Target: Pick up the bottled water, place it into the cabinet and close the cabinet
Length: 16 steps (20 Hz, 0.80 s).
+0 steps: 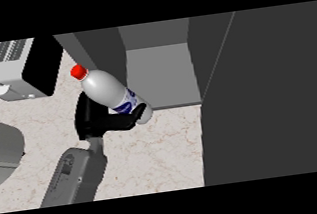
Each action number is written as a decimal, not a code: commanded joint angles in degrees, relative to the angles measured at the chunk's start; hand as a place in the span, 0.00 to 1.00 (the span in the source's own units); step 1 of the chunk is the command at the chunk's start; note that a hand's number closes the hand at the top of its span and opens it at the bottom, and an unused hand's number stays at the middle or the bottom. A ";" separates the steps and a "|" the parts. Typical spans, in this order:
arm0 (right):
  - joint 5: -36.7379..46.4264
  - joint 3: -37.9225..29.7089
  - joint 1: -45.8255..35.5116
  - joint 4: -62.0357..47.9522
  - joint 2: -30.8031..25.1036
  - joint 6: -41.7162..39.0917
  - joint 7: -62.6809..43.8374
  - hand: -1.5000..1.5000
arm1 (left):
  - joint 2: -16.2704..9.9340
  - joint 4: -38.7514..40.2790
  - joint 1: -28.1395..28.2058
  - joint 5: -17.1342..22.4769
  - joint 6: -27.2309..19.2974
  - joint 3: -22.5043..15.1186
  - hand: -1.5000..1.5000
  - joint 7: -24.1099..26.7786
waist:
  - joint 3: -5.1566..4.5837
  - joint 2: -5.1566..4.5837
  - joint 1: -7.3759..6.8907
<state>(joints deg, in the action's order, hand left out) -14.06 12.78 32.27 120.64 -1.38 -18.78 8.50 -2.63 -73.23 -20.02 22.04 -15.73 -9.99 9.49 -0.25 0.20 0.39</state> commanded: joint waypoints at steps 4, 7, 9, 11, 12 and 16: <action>1.49 3.35 -0.97 -1.01 1.32 2.04 -0.23 0.00 | 2.50 6.64 -14.79 -6.40 -5.40 -3.00 1.00 -1.80 | 0.25 -0.49 1.85; -0.49 1.28 -1.65 -0.42 0.24 0.27 -1.02 0.00 | 2.49 7.67 -17.25 -7.23 -9.96 -3.81 1.00 -3.96 | 0.26 -0.62 2.64; -1.67 -0.27 -1.70 -2.39 -0.82 -1.63 1.00 0.00 | 2.49 7.56 -18.55 -8.55 -12.99 -4.11 1.00 -5.17 | 0.34 -0.71 3.37; -0.71 1.62 -3.64 -1.33 0.89 0.47 -1.24 0.00 | 2.22 9.82 -19.53 -10.00 -13.71 -3.11 1.00 -4.70 | 0.27 -0.99 3.42; -1.29 0.46 -3.74 -2.12 -0.13 -0.21 -1.38 0.00 | -0.14 9.44 -20.52 -9.64 -13.10 -2.23 1.00 -7.09 | 0.31 -1.06 3.62; -0.49 2.02 -2.91 -1.32 -0.17 -0.42 -1.58 0.00 | -0.26 11.32 -19.27 -12.17 -16.25 -3.63 1.00 -6.81 | 0.29 -1.19 4.77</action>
<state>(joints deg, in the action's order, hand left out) -14.75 13.98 28.97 119.44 -1.25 -18.69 7.06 -3.12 -72.54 -21.92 11.87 -33.23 -15.41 6.34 0.01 0.70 2.10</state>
